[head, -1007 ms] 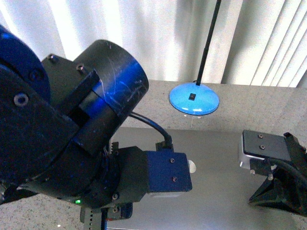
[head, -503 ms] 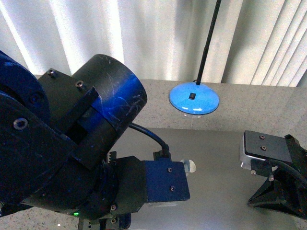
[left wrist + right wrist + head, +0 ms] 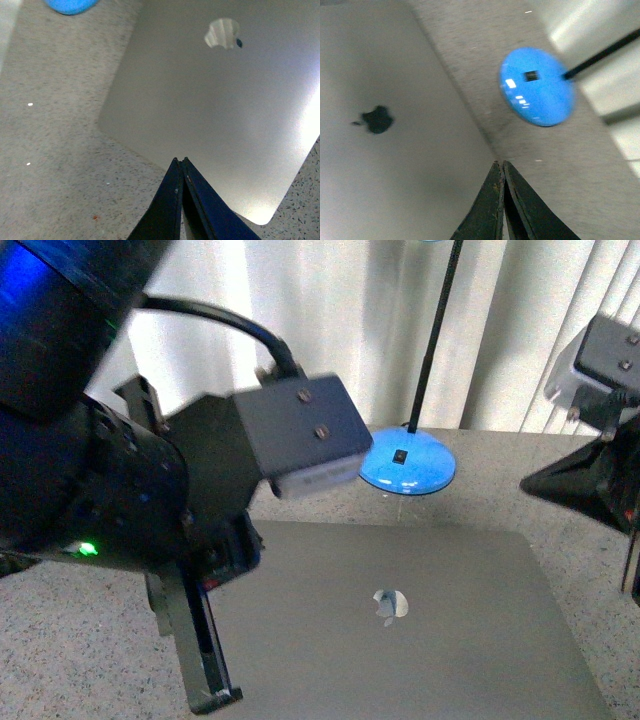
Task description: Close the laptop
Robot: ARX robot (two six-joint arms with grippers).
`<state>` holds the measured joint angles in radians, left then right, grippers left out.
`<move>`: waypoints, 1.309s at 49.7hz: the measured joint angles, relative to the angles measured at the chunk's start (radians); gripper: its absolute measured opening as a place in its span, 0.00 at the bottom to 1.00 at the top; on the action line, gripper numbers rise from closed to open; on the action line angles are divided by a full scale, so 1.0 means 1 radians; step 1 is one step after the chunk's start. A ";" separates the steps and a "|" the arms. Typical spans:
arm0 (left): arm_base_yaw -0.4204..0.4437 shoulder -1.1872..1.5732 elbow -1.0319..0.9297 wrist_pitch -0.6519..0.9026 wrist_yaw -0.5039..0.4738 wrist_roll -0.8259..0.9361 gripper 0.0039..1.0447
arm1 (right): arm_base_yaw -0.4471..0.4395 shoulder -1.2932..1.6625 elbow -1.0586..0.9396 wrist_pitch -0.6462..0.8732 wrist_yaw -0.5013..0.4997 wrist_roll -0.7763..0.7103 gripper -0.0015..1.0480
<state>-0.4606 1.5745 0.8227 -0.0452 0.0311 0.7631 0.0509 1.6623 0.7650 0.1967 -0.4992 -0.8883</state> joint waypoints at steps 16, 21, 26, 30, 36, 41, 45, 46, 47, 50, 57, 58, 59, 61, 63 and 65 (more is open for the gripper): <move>0.232 -0.386 -0.171 0.039 0.068 -0.214 0.03 | -0.003 -0.282 -0.173 0.374 0.256 0.249 0.03; 0.355 -0.507 -0.196 0.001 0.156 -0.303 0.03 | 0.004 -0.393 -0.231 0.407 0.320 0.274 0.03; 0.479 -0.573 -0.212 -0.013 0.220 -0.355 0.03 | 0.008 -0.463 -0.263 0.410 0.367 0.289 0.03; 0.571 -0.606 -0.241 0.026 0.227 -0.398 0.03 | 0.015 -0.509 -0.278 0.414 0.385 0.295 0.03; 0.689 -0.696 -0.444 0.446 0.209 -0.623 0.03 | 0.051 -0.579 -0.304 0.414 0.480 0.362 0.03; 0.706 -0.779 -0.516 0.528 0.208 -0.698 0.03 | 0.062 -0.641 -0.363 0.426 0.587 0.593 0.03; 0.690 -0.826 -0.555 0.534 0.177 -0.728 0.03 | 0.051 -0.686 -0.422 0.438 0.593 0.746 0.03; 0.679 -0.843 -0.573 0.534 0.171 -0.737 0.03 | 0.048 -0.695 -0.436 0.439 0.592 0.774 0.03; 0.670 -0.853 -0.584 0.534 0.167 -0.740 0.03 | 0.044 -0.705 -0.447 0.440 0.591 0.788 0.03; 0.645 -0.875 -0.615 0.533 0.151 -0.745 0.03 | 0.035 -0.732 -0.487 0.442 0.584 0.827 0.03; 0.599 -0.957 -0.676 0.515 0.097 -0.753 0.03 | -0.029 -0.820 -0.568 0.442 0.501 0.866 0.03; 0.595 -0.966 -0.681 0.513 0.096 -0.753 0.03 | -0.035 -0.830 -0.575 0.440 0.501 0.867 0.03; 0.588 -0.980 -0.689 0.507 0.086 -0.756 0.03 | -0.041 -0.846 -0.586 0.437 0.502 0.870 0.03; 0.576 -1.001 -0.702 0.497 0.076 -0.758 0.03 | -0.048 -0.874 -0.608 0.428 0.502 0.872 0.03; 0.563 -1.023 -0.716 0.486 0.068 -0.760 0.03 | -0.049 -0.894 -0.622 0.420 0.502 0.874 0.03; 0.536 -1.038 -0.724 0.475 0.027 -0.761 0.03 | -0.049 -0.915 -0.635 0.411 0.501 0.874 0.03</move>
<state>0.0753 0.5362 0.0990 0.4301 0.0586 0.0025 0.0021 0.7471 0.1303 0.6079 0.0021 -0.0139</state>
